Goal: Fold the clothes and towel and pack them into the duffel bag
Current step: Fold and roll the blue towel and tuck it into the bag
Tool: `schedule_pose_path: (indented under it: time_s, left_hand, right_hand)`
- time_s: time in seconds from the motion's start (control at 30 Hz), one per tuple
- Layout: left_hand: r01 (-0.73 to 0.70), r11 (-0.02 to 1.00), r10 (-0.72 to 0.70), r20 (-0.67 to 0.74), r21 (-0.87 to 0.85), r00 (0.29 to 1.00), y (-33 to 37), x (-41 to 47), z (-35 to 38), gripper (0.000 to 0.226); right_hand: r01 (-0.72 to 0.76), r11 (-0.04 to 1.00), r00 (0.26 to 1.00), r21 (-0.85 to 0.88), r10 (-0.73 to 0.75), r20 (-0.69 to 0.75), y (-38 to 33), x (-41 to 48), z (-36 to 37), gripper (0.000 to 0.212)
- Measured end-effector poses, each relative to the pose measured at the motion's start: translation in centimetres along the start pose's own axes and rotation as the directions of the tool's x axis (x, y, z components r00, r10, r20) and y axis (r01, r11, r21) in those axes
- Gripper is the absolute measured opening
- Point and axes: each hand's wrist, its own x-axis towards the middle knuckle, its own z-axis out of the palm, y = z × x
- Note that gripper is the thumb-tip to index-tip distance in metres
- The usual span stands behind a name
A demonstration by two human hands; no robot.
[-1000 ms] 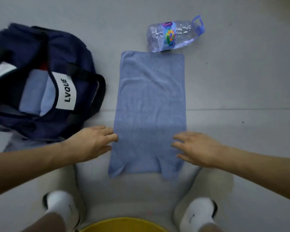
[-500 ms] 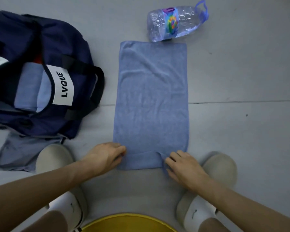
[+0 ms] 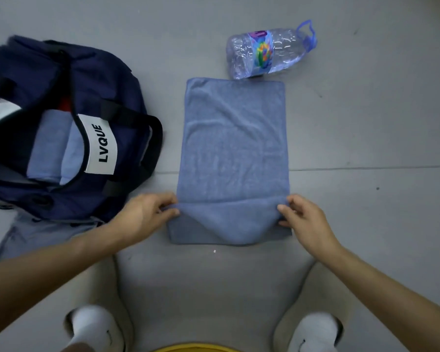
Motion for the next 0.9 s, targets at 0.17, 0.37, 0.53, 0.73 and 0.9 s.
schedule_pose_path:
  time_s: [0.17, 0.37, 0.53, 0.73, 0.9]
  left_hand:
    - [-0.015, 0.999, 0.008, -0.149, -0.047, 0.989, 2.3, 6.0, -6.7, 0.012]
    - [0.003, 1.0, 0.0, -0.293, 0.011, 0.956, 3.8, 15.0, -12.7, 0.008]
    - [0.05, 0.996, -0.021, -0.361, 0.07, 0.932, 3.0, 22.8, -14.4, 0.012]
    - [0.147, 0.986, -0.169, -0.428, -0.083, 0.888, 1.7, 29.0, -12.0, 0.017]
    - [-0.11, 0.987, 0.151, -0.44, 0.118, 0.885, 2.9, 23.8, -5.8, 0.035]
  right_hand:
    - [0.096, 0.995, 0.989, 0.012, -0.094, -0.118, -6.0, 5.9, -2.3, 0.009]
    - [0.174, 0.977, 0.968, -0.123, -0.193, -0.163, -12.6, 14.7, -4.2, 0.013]
    - [0.116, 0.973, 0.964, -0.201, -0.159, -0.213, -15.2, 23.0, -4.9, 0.009]
    - [0.012, 0.994, 0.943, -0.107, -0.046, -0.329, -13.6, 28.9, -3.2, 0.012]
    - [0.086, 0.864, 0.915, -0.496, -0.266, -0.305, -9.7, 25.2, -0.3, 0.05]
